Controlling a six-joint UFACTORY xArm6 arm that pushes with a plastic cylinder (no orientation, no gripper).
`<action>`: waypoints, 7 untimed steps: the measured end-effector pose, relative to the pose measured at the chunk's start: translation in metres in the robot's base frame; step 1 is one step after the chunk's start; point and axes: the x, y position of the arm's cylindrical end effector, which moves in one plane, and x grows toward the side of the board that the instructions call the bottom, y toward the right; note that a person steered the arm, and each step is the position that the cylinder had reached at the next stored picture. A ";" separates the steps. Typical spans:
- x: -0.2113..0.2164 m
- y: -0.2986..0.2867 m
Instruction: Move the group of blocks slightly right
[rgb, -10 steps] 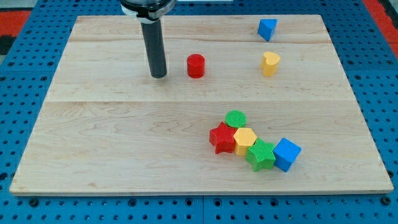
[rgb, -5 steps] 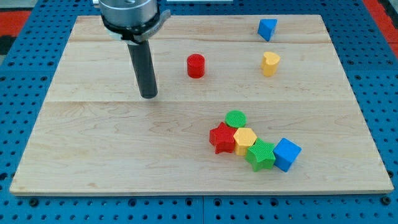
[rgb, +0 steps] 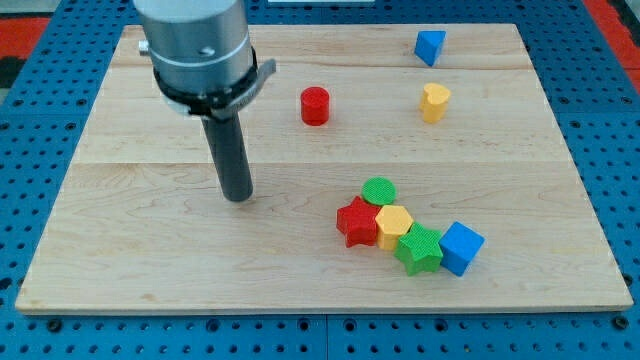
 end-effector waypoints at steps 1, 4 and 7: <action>0.010 0.003; 0.053 0.073; 0.038 0.083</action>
